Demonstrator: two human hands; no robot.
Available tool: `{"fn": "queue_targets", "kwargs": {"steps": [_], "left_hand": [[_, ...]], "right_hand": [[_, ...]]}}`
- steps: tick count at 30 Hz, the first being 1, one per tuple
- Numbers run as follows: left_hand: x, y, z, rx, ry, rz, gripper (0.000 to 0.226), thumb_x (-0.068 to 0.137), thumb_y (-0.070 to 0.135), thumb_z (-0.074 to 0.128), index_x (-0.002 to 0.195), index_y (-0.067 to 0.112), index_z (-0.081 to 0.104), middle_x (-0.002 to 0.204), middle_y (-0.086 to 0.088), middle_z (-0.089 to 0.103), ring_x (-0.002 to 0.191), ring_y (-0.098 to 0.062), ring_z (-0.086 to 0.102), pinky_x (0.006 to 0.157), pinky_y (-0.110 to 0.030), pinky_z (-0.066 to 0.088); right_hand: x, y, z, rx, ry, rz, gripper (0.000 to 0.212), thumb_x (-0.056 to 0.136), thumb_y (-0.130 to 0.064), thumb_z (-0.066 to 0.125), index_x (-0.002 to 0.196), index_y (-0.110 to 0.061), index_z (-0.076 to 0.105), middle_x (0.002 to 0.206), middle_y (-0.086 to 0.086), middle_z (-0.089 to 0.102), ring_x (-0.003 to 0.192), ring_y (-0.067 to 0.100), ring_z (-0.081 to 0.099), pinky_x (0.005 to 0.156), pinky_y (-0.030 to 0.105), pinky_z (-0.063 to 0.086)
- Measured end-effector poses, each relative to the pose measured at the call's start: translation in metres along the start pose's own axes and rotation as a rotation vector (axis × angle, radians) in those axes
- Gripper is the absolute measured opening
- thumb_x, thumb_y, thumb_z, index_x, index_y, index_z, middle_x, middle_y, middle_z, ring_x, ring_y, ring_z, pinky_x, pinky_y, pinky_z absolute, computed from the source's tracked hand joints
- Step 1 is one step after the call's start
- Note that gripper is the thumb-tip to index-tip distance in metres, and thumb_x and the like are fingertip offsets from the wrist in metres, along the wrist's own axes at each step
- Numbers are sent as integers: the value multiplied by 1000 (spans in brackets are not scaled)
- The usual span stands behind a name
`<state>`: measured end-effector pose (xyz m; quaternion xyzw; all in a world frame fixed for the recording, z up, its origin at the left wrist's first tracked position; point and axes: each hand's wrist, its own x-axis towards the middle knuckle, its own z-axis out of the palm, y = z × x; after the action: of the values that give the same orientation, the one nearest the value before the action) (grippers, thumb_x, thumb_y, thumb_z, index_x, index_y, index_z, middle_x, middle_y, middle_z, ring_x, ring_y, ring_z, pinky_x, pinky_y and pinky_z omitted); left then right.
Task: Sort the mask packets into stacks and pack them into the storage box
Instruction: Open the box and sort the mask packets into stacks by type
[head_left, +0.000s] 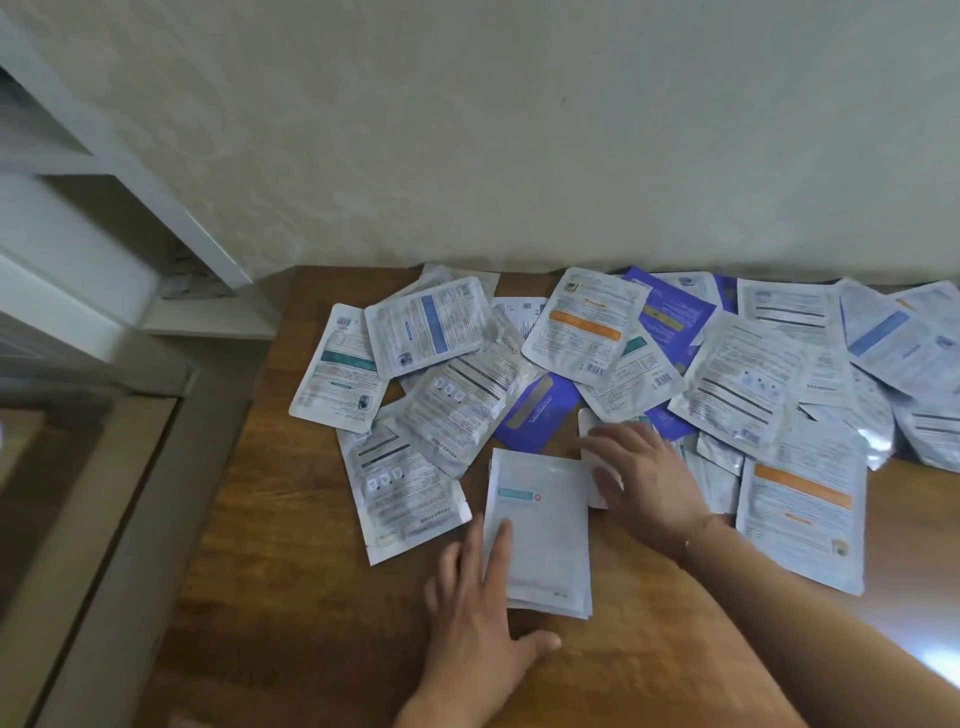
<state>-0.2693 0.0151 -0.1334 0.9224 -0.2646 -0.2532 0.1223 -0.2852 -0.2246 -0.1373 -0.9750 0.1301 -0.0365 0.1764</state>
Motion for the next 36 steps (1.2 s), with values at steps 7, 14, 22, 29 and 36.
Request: {"fn": "queue_targets", "kwargs": {"steps": [7, 14, 22, 29, 36], "left_hand": [[-6, -14, 11, 14, 79, 33, 98, 79, 78, 46, 147, 45, -15, 155, 16, -18, 139, -13, -10, 117, -41, 3], [0, -17, 9, -37, 122, 35, 86, 82, 76, 44, 149, 44, 2, 158, 15, 0, 137, -9, -4, 117, -37, 10], [5, -23, 20, -50, 259, 99, 85, 62, 77, 63, 132, 32, 45, 131, 5, 54, 117, -15, 38, 87, -45, 49], [7, -19, 24, -84, 245, 111, 95, 46, 76, 76, 127, 33, 50, 127, 13, 58, 111, -10, 40, 79, -38, 50], [14, -37, 6, -95, 412, 162, 75, 79, 85, 33, 134, 35, 46, 139, 12, 53, 120, -12, 43, 87, -35, 44]], "right_hand": [[-2, 62, 5, -222, -75, -188, 42, 96, -38, 43, 133, -25, 57, 136, 9, 55, 121, 34, 48, 90, 48, 49], [8, 12, -6, 124, 72, -190, 24, 88, -20, 60, 110, -12, 68, 114, 6, 65, 101, 29, 58, 85, 38, 52], [12, -19, 13, 45, -227, -139, 39, 89, -35, 62, 121, -13, 62, 118, 4, 55, 104, 25, 52, 85, 36, 51], [10, -10, 19, 78, -186, -97, 40, 85, -36, 68, 120, -16, 64, 116, 1, 58, 103, 24, 55, 84, 35, 54], [19, -13, 10, 81, -75, -154, 31, 87, -43, 53, 102, -21, 70, 102, -1, 66, 87, 23, 63, 69, 35, 57]]}}
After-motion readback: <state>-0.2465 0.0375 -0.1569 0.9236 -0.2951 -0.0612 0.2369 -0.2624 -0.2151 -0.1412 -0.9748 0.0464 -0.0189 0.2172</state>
